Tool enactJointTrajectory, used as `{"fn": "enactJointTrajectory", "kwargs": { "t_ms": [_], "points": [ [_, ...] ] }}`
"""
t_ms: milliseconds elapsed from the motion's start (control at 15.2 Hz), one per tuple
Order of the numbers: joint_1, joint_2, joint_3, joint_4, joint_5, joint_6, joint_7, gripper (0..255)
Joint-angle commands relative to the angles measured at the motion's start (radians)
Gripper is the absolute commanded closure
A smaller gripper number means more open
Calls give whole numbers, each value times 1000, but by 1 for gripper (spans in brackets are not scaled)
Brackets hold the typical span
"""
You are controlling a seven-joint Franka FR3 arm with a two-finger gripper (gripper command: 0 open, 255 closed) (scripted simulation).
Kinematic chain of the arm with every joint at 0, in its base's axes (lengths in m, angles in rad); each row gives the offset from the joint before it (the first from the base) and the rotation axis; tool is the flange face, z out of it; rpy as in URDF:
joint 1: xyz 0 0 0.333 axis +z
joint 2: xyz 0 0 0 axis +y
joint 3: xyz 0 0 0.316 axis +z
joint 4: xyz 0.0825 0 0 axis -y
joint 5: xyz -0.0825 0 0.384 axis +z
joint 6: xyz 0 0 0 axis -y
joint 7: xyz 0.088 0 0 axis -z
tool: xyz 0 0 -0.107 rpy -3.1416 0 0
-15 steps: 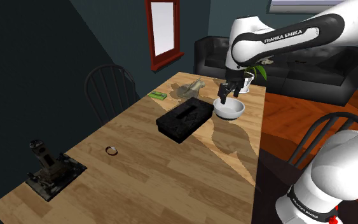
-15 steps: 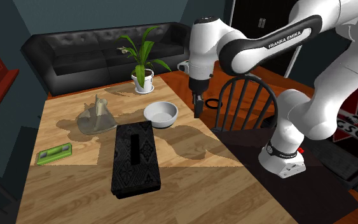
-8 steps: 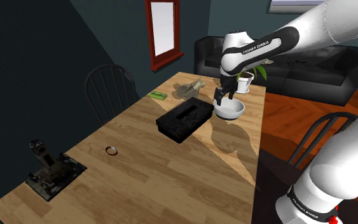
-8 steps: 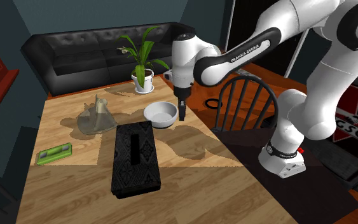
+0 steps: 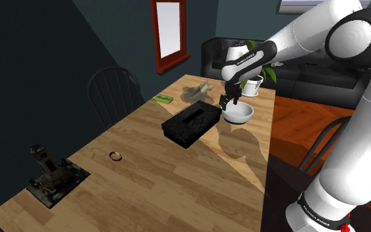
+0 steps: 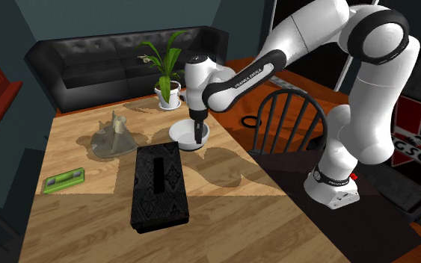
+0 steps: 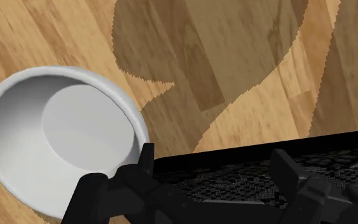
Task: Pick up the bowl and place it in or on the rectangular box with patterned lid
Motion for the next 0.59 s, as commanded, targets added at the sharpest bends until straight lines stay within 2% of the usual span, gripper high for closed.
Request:
{"fn": "enactJointTrajectory", "kwargs": {
  "t_ms": [0, 528],
  "points": [
    [-13, 78, -7, 49, 13, 30, -23, 0],
    [-83, 377, -12, 311, 65, 67, -102, 0]
  ]
}}
